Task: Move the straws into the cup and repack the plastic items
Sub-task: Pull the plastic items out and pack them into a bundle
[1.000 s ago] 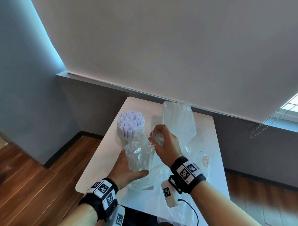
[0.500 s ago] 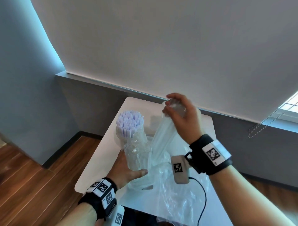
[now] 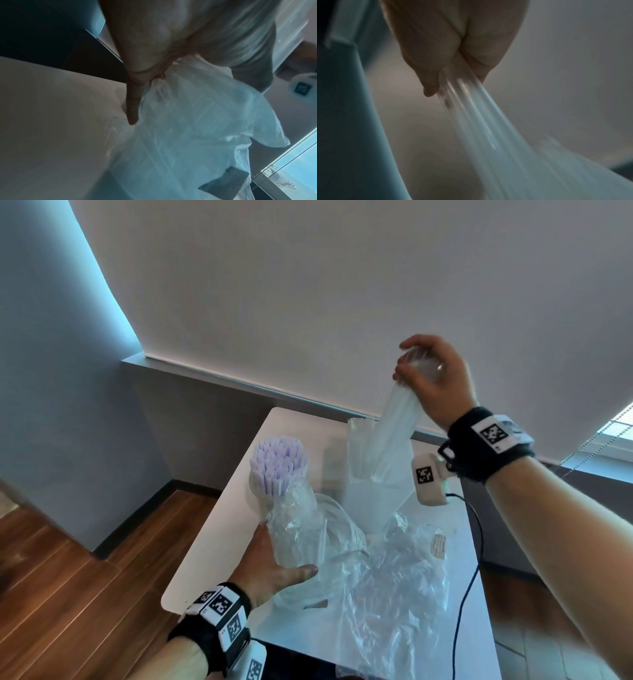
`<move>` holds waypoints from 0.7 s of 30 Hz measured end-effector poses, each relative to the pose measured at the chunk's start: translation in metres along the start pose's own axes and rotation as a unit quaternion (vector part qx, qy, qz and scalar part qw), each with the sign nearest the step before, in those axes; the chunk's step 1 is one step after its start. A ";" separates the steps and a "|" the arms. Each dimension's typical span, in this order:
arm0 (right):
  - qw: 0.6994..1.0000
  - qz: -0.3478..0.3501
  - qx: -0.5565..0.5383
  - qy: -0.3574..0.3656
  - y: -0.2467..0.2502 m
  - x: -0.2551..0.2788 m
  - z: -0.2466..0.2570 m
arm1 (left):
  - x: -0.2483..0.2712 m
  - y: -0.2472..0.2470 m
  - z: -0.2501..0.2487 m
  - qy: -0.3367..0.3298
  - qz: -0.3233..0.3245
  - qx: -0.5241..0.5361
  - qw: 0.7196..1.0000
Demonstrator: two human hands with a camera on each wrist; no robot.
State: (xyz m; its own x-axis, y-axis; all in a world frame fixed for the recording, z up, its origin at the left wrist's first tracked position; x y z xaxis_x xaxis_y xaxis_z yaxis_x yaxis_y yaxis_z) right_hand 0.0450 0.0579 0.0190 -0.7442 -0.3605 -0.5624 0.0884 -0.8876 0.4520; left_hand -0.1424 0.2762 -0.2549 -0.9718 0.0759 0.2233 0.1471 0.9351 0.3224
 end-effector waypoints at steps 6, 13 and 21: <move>0.842 0.352 0.369 -0.179 -0.069 0.072 -0.109 | 0.003 0.000 0.000 0.005 -0.003 0.021 1.000; 0.878 0.290 0.347 -0.161 -0.058 0.059 -0.061 | 0.004 -0.001 0.002 0.011 -0.002 0.015 1.000; 0.910 0.379 0.164 -0.042 -0.133 0.103 0.021 | 0.006 -0.005 -0.002 0.005 0.024 0.014 1.000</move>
State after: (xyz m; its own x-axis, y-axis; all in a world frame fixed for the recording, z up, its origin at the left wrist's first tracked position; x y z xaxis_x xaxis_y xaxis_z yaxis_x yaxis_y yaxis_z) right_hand -0.0573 0.1447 -0.0851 -0.6009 -0.7981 0.0447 0.4040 -0.2550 0.8785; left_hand -0.1491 0.2712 -0.2531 -0.9616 0.1183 0.2478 0.1889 0.9399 0.2843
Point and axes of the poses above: each hand's wrist, its own x-axis away from the middle knuckle, its own y-axis out of the back of the hand, z = x × y, the point moved 8 cm from there along -x, towards the middle knuckle, and after that the axes turned 7 degrees about z, right-handed, at the moved point
